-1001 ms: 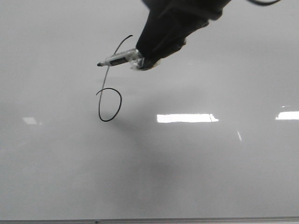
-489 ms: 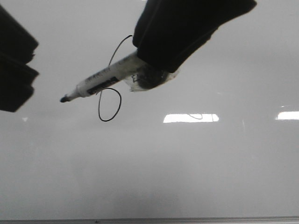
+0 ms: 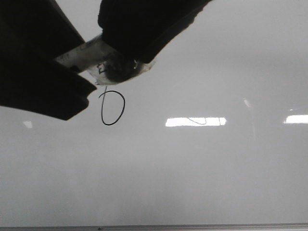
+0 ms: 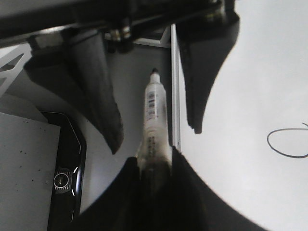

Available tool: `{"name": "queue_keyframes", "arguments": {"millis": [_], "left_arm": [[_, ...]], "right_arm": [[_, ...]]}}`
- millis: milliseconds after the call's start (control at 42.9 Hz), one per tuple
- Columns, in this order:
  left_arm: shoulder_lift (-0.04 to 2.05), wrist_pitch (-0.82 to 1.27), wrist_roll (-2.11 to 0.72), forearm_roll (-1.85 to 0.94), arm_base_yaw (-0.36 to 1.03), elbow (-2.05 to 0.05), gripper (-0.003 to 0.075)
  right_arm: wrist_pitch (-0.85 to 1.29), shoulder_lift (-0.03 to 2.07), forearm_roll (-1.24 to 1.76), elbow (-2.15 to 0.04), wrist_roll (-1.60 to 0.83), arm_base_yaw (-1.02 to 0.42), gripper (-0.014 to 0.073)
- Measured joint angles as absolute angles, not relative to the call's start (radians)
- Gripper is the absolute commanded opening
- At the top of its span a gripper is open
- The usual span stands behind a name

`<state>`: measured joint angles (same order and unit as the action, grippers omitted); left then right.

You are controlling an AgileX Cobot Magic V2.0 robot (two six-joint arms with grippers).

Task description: Write number 6 on whiteboard

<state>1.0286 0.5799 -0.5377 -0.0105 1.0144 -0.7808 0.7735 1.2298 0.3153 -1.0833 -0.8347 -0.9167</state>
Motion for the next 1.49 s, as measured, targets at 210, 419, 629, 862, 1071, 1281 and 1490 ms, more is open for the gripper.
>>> {"name": "queue_keyframes", "arguments": {"millis": [210, 419, 629, 862, 1071, 1281, 1490], "left_arm": [[1.029, 0.56, -0.539, 0.0, 1.02, -0.781, 0.0053], [1.029, 0.562, -0.548, 0.007, 1.02, -0.781, -0.002], [1.029, 0.578, -0.544, 0.007, 0.977, -0.781, -0.002], [1.009, 0.624, -0.459, 0.0, 0.747, -0.781, -0.002], [0.95, 0.628, -0.265, 0.0, 0.383, -0.779, -0.002], [0.894, 0.51, -0.224, -0.019, 0.09, -0.699, -0.002], [0.85, 0.265, -0.22, -0.114, -0.045, -0.47, -0.002]], "right_arm": [[0.771, 1.23, 0.315, -1.083, -0.835, -0.917, -0.0027], [0.771, 1.23, 0.315, -1.083, -0.837, -0.917, 0.0367], [0.772, 1.212, 0.31, -1.083, -0.766, -0.871, 0.05], [0.798, 1.057, 0.219, -0.993, -0.575, -0.658, 0.0433], [0.687, 0.78, 0.201, -0.74, -0.394, -0.425, 0.0232], [0.586, 0.492, 0.199, -0.526, -0.306, -0.266, -0.007], [0.572, 0.343, 0.199, -0.434, -0.3, -0.229, -0.0064]]}}
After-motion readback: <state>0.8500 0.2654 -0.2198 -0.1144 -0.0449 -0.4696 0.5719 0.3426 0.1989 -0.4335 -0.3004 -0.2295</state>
